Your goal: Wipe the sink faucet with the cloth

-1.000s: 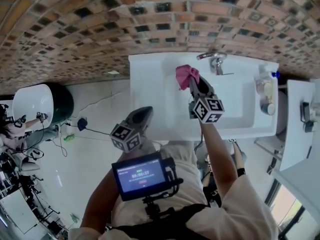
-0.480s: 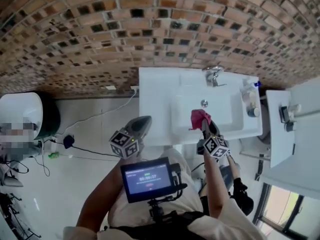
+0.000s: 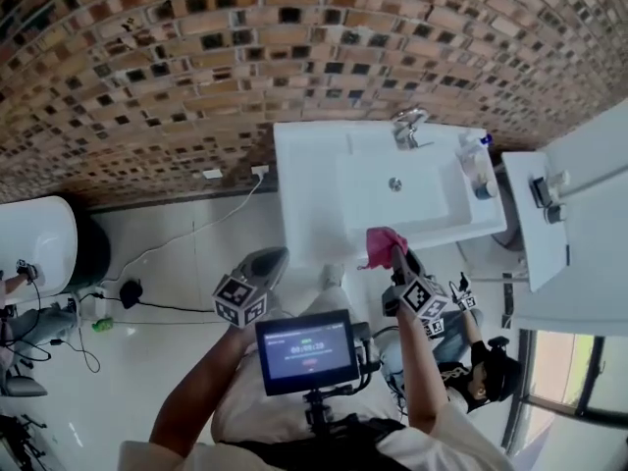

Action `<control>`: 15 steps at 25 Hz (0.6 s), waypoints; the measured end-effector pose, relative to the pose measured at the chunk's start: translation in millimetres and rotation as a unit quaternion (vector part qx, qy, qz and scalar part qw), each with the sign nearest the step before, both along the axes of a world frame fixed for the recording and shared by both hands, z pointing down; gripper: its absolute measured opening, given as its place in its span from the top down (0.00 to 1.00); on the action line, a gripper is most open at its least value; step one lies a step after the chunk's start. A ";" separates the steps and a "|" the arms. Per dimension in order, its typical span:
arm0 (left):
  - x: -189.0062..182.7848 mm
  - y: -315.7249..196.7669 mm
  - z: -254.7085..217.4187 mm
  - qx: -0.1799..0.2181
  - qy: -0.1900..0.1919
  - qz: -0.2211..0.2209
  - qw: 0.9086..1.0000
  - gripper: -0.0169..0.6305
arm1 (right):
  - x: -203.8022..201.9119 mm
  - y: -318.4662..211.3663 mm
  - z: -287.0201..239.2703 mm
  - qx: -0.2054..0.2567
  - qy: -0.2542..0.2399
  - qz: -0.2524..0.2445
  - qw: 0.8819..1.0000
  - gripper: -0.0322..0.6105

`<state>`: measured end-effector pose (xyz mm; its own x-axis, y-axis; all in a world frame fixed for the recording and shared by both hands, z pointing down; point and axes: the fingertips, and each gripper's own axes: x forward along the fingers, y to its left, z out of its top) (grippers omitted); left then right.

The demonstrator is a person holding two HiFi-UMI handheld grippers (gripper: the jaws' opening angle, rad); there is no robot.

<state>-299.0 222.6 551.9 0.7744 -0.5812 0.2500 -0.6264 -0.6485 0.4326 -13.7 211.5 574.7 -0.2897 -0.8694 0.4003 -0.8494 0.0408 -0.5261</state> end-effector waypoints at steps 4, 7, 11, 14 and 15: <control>-14.5 16.4 -2.4 0.004 -0.002 -0.005 1.000 0.97 | -6.1 24.6 -21.2 0.002 0.014 0.004 1.000 0.82; -16.2 26.5 -3.7 0.002 -0.015 -0.011 1.000 0.97 | -4.2 38.1 -32.0 0.014 0.009 0.001 1.000 0.82; -18.7 28.9 -17.6 0.009 -0.005 -0.031 0.999 0.97 | -3.2 48.2 -47.5 0.030 0.008 -0.016 0.999 0.82; -19.5 29.2 -44.1 0.033 0.013 -0.053 0.998 0.97 | -2.3 51.5 -75.6 0.040 0.014 -0.026 0.999 0.82; -16.9 31.4 -51.4 0.034 0.021 -0.059 0.997 0.97 | -0.3 55.3 -83.4 0.044 0.015 -0.032 0.998 0.82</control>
<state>-315.9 254.0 500.4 0.7084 -0.6838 0.1748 -0.6824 -0.6002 0.4172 -14.0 266.8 491.3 -0.3338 -0.8821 0.3325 -0.8594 0.1399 -0.4918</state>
